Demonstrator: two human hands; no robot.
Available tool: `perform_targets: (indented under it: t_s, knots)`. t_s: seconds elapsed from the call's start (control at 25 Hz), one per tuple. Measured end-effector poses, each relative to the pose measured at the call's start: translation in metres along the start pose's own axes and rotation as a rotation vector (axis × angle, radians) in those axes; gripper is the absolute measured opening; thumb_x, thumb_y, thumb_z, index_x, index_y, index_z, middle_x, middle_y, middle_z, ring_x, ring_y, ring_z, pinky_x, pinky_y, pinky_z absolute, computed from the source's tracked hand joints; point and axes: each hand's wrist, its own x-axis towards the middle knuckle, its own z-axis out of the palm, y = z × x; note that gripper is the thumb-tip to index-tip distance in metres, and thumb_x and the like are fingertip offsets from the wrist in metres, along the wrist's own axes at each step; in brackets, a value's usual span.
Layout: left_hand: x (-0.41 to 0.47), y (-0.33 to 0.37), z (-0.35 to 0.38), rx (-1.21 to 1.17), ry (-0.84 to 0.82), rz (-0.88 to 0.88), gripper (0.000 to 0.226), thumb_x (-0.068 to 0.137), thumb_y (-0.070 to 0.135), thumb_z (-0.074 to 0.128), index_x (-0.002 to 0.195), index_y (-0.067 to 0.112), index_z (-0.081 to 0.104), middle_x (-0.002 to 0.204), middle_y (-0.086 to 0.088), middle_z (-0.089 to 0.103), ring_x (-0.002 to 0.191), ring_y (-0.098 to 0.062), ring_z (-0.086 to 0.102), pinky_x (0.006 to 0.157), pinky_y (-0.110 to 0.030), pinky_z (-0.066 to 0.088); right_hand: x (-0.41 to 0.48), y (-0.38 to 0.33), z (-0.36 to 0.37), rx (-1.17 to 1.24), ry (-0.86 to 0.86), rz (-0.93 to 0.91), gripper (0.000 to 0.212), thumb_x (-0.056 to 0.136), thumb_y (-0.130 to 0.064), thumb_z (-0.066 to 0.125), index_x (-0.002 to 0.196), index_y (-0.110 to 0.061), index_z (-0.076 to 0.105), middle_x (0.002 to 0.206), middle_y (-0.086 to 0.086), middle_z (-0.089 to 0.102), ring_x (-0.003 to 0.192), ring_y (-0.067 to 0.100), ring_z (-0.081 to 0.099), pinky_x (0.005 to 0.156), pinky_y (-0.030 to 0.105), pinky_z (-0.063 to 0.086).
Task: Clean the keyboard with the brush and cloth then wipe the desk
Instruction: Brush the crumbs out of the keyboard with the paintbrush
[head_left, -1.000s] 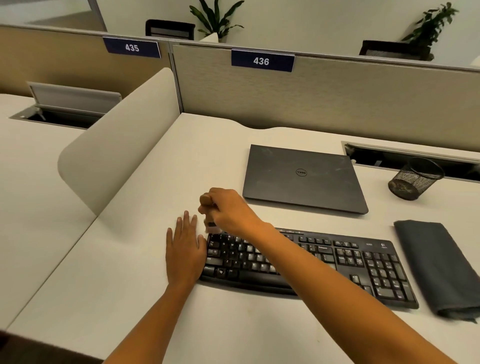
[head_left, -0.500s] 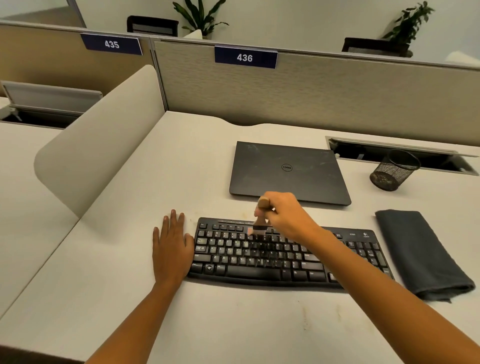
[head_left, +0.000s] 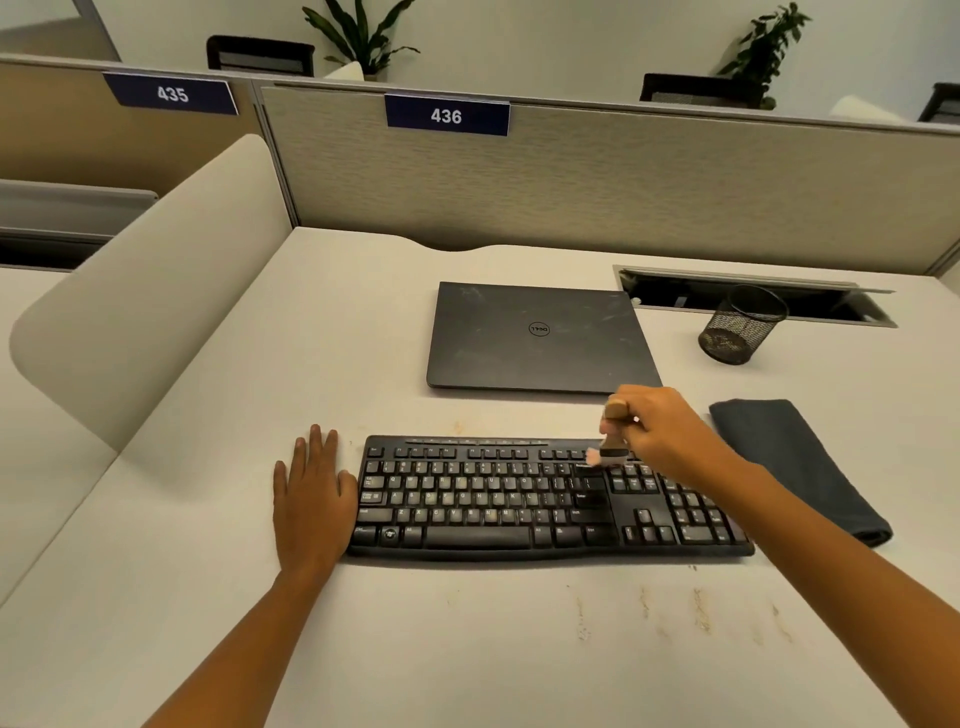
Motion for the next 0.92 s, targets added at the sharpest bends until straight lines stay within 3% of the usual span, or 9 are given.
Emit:
perform_targets:
  t_s: [0.24,0.4,0.44,0.56,0.64,0.72,0.84,0.92]
  knots:
    - [-0.001,0.001,-0.002,-0.011,-0.011,-0.005,0.054,0.099,0.013,0.044,0.151,0.009,0.033,0.16,-0.01,0.024,0.149,-0.027,0.019,0.121,-0.044,0.009,-0.02,0.035,-0.02,-0.118,0.013,0.027,0.019,0.082,0.012,0.055,0.071,-0.002,0.061,0.076,-0.002,0.058,0.07,0.005,0.055,0.063,0.015,0.042]
    - [-0.001,0.003,-0.003,-0.024,-0.011,-0.009,0.054,0.098,0.012,0.045,0.151,0.009,0.034,0.159,-0.01,0.025,0.148,-0.027,0.02,0.121,-0.044,0.009,-0.03,0.053,-0.035,-0.305,-0.011,0.067,0.018,0.087,-0.002,0.061,0.07,-0.006,0.059,0.074,-0.002,0.055,0.066,0.013,0.053,0.061,0.034,0.047]
    - [-0.001,0.003,-0.003,-0.025,-0.009,-0.006,0.054,0.098,0.012,0.045,0.15,0.009,0.034,0.159,-0.01,0.025,0.148,-0.027,0.021,0.121,-0.045,0.01,-0.033,0.056,-0.038,-0.302,0.019,0.092,0.016,0.088,-0.003,0.062,0.072,-0.006,0.061,0.074,-0.001,0.056,0.067,0.014,0.056,0.06,0.032,0.049]
    - [-0.001,0.002,-0.002,-0.027,-0.01,-0.005,0.054,0.098,0.012,0.045,0.15,0.008,0.034,0.159,-0.011,0.026,0.148,-0.028,0.021,0.121,-0.045,0.01,-0.042,0.056,-0.041,-0.071,0.275,0.191,0.009,0.088,0.001,0.061,0.082,-0.003,0.066,0.079,-0.001,0.062,0.071,0.001,0.058,0.061,0.008,0.044]
    - [-0.001,0.002,-0.002,-0.027,-0.008,-0.005,0.054,0.098,0.012,0.046,0.15,0.009,0.035,0.159,-0.01,0.026,0.148,-0.028,0.021,0.121,-0.045,0.01,-0.047,0.054,-0.035,0.041,0.386,0.234,0.006,0.088,-0.003,0.064,0.085,-0.005,0.069,0.083,-0.002,0.066,0.076,0.001,0.058,0.067,0.008,0.039]
    - [-0.001,0.002,-0.002,-0.028,-0.009,-0.006,0.054,0.098,0.012,0.046,0.15,0.009,0.035,0.159,-0.01,0.026,0.148,-0.027,0.021,0.121,-0.045,0.009,-0.052,0.053,-0.029,0.098,0.359,0.269,0.005,0.088,-0.004,0.065,0.085,-0.006,0.069,0.083,-0.001,0.068,0.078,0.006,0.06,0.069,0.012,0.042]
    - [-0.001,0.003,-0.003,-0.034,-0.009,-0.007,0.054,0.097,0.011,0.046,0.15,0.009,0.035,0.159,-0.01,0.026,0.148,-0.027,0.021,0.121,-0.045,0.009,-0.057,0.056,-0.034,0.013,0.318,0.34,0.01,0.085,0.007,0.063,0.082,-0.003,0.064,0.076,-0.002,0.059,0.069,-0.003,0.053,0.057,0.003,0.041]
    - [-0.002,0.003,-0.003,-0.038,-0.011,-0.007,0.054,0.097,0.011,0.046,0.15,0.009,0.035,0.159,-0.01,0.026,0.148,-0.027,0.021,0.121,-0.045,0.01,-0.058,0.056,-0.038,0.01,0.362,0.373,0.007,0.084,0.008,0.063,0.083,0.001,0.062,0.078,0.002,0.057,0.068,0.0,0.052,0.054,0.004,0.041]
